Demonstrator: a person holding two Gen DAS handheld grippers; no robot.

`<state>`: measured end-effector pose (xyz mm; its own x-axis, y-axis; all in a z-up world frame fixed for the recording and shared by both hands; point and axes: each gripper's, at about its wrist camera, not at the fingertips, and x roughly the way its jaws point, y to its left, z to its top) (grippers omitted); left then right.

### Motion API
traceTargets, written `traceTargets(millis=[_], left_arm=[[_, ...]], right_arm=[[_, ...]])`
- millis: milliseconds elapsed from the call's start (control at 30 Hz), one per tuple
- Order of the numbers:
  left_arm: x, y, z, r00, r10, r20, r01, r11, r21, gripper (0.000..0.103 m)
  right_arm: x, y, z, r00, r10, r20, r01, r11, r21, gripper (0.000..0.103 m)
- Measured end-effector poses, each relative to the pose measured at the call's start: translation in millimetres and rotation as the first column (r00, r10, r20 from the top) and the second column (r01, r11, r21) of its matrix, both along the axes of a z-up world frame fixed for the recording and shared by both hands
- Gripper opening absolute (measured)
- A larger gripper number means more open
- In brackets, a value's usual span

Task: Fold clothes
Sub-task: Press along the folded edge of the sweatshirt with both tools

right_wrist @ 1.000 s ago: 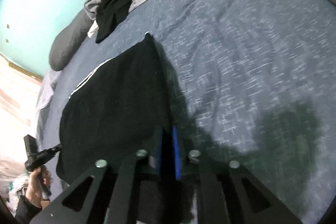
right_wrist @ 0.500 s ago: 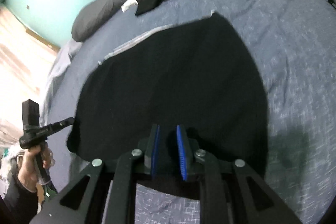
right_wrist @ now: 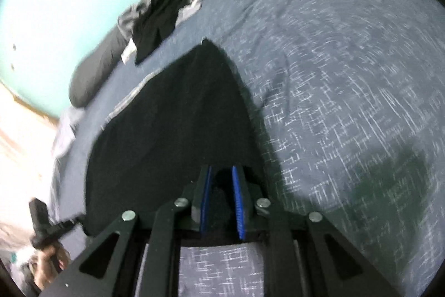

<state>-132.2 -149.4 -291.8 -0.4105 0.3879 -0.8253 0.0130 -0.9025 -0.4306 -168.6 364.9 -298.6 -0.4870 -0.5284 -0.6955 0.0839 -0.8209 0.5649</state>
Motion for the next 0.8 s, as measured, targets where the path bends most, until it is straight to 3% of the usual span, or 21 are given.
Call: traceTargets(millis=[133, 233, 300, 533, 633, 700, 800], left_arm=[[10, -2, 0, 1.0, -0.02, 0.004, 0.02, 1.0, 0.002, 0.016], [16, -5, 1, 1.0, -0.014, -0.001, 0.014, 1.0, 0.0, 0.027], [20, -7, 2, 1.0, -0.011, -0.004, 0.011, 1.0, -0.001, 0.048], [26, -13, -2, 1.0, -0.017, -0.007, 0.017, 1.0, -0.012, 0.05], [25, -8, -3, 0.999, -0.048, -0.019, 0.048, 0.999, -0.006, 0.048], [24, -6, -7, 0.998, -0.067, -0.011, 0.067, 0.998, 0.015, 0.021], [24, -8, -7, 0.998, -0.063, -0.014, 0.064, 0.998, 0.014, 0.01]], right_arm=[[7, 8, 0, 0.998, -0.035, -0.049, 0.033, 0.999, -0.041, 0.015], [8, 14, -6, 0.999, -0.043, -0.027, 0.041, 0.995, -0.09, 0.015], [8, 15, -5, 0.999, -0.043, -0.029, 0.04, 0.994, -0.098, 0.015], [10, 17, -7, 0.999, -0.041, -0.034, 0.037, 0.992, -0.12, 0.016], [10, 17, -8, 0.999, -0.042, -0.033, 0.038, 0.992, -0.123, 0.017], [10, 16, -9, 0.999, -0.041, -0.032, 0.037, 0.992, -0.122, 0.017], [9, 15, -11, 0.999, -0.04, -0.029, 0.037, 0.993, -0.116, 0.017]])
